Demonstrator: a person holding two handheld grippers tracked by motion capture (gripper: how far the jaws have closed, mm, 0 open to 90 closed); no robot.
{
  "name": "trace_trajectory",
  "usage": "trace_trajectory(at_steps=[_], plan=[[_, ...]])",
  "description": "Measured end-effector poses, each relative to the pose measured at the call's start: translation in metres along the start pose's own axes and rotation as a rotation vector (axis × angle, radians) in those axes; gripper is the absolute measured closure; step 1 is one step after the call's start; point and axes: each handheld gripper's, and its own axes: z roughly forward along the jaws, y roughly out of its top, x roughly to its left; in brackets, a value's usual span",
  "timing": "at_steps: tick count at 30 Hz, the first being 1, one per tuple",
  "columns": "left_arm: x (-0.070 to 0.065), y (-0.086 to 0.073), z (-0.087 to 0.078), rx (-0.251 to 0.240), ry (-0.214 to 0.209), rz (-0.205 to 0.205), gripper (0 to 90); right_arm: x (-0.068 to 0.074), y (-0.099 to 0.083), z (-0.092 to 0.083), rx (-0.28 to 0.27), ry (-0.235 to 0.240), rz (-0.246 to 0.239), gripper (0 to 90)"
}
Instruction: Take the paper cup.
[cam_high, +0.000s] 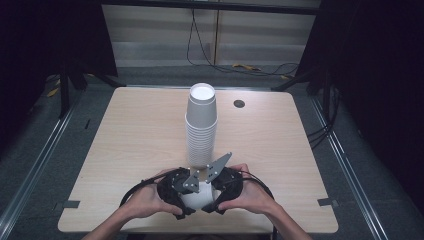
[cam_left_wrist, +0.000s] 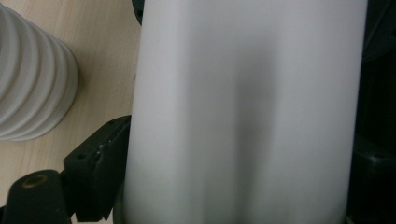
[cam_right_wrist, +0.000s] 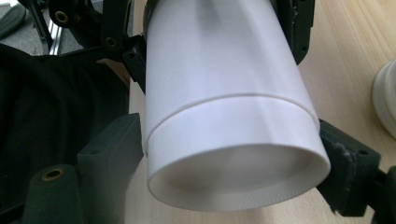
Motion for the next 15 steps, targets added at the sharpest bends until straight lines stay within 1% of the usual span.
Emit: trace_trajectory(at_steps=[2,3,5,6,7,8,9,10,11,12,13,14,15], plan=[[-0.0008,0.0001,0.0008,-0.002,0.001,-0.005,11.9,0.0002,0.0002,0.0004,-0.002,0.004,0.001,16.6],[0.0016,0.0010,-0.0013,0.043,-0.010,0.041,11.9,-0.0007,0.0005,0.0022,-0.009,0.005,-0.015,16.6],[0.0009,0.0015,-0.0013,0.047,-0.007,0.055,11.9,-0.0007,0.0005,0.0031,-0.016,0.014,-0.008,16.7],[0.0009,0.0015,-0.0013,0.047,-0.007,0.055,11.9,-0.0005,0.0006,0.0033,-0.012,0.012,-0.007,17.0],[0.0025,0.0022,-0.0022,0.066,-0.001,0.087,11.9,-0.0005,0.0006,0.0033,-0.012,0.012,-0.007,17.0],[-0.0015,0.0017,0.0008,0.040,-0.015,0.048,11.8,0.0001,0.0008,0.0039,-0.011,0.019,-0.003,17.6],[-0.0015,0.0017,0.0008,0.040,-0.015,0.048,11.8,0.0001,0.0008,0.0039,-0.011,0.019,-0.003,17.6],[-0.0013,0.0020,0.0014,0.037,-0.007,0.061,11.8,0.0003,0.0008,0.0042,-0.007,0.018,-0.002,19.4],[-0.0062,0.0012,0.0053,-0.017,-0.002,-0.003,11.8,0.0010,0.0006,0.0044,-0.001,0.012,-0.002,21.2],[-0.0064,0.0013,0.0050,-0.012,-0.008,0.004,11.8,0.0010,0.0006,0.0044,-0.001,0.012,-0.002,21.2],[-0.0018,0.0026,0.0005,0.056,-0.018,0.076,11.8,0.0011,-0.0004,0.0038,0.008,0.015,0.012,21.5],[-0.0036,0.0024,0.0018,0.034,-0.017,0.054,11.8,0.0008,-0.0006,0.0041,0.003,0.019,0.010,21.5],[-0.0039,0.0023,0.0019,0.026,-0.017,0.050,11.7,0.0011,-0.0008,0.0039,0.006,0.018,0.017,21.5]])
